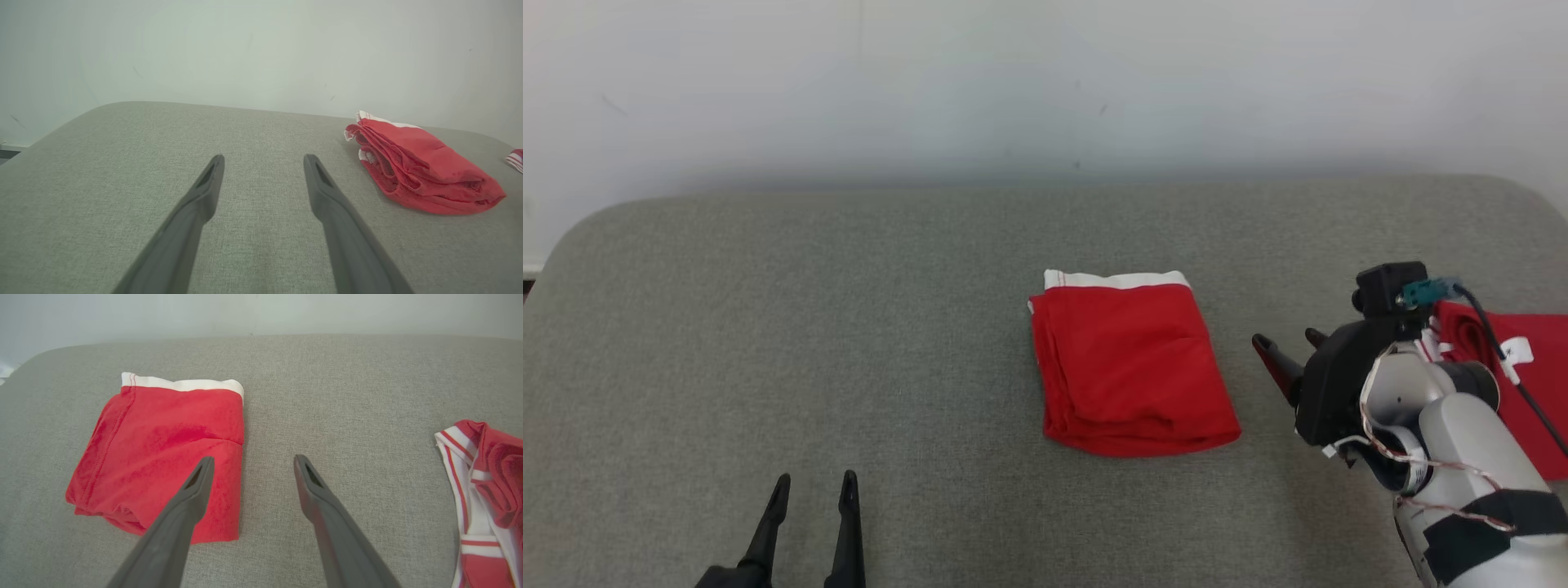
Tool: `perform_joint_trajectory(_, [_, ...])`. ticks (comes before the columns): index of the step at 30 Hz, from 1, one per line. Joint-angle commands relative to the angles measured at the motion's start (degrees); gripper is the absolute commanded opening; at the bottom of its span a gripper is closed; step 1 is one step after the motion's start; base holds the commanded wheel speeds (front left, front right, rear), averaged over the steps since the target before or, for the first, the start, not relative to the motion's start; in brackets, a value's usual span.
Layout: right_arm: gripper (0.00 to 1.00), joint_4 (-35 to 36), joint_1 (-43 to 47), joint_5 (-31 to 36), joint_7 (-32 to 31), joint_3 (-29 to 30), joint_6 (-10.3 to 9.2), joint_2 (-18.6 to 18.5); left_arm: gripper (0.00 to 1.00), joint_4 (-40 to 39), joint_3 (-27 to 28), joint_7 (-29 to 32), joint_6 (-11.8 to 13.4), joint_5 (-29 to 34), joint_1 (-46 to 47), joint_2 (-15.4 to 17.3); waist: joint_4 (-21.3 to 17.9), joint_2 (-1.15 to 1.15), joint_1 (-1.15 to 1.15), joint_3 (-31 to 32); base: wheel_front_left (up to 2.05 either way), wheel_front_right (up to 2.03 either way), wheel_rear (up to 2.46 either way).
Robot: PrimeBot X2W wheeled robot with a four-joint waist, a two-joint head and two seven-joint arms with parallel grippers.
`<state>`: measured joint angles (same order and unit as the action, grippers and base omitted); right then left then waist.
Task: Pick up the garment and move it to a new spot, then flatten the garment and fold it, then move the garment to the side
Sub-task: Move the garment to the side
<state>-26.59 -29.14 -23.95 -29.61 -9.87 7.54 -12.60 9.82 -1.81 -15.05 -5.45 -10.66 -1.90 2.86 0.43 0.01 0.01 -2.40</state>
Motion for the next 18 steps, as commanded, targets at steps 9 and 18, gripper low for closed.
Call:
perform_joint_trajectory(9, [1.00,-8.1,-7.5,3.9,-8.9,5.1,-0.14,3.1,1.00,-1.2,-2.8,-0.2,0.8,-1.5,4.1,0.0,7.8,-0.01,-0.01,-9.3,0.00,0.00,0.00])
perform_joint_trajectory(18, [1.00,-11.7,-8.9,10.6,-8.3,11.0,-0.14,6.5,1.00,-0.9,-4.7,-0.2,1.0,-2.2,5.9,0.0,9.7,-0.01,-0.01,-11.6,0.00,0.00,0.00])
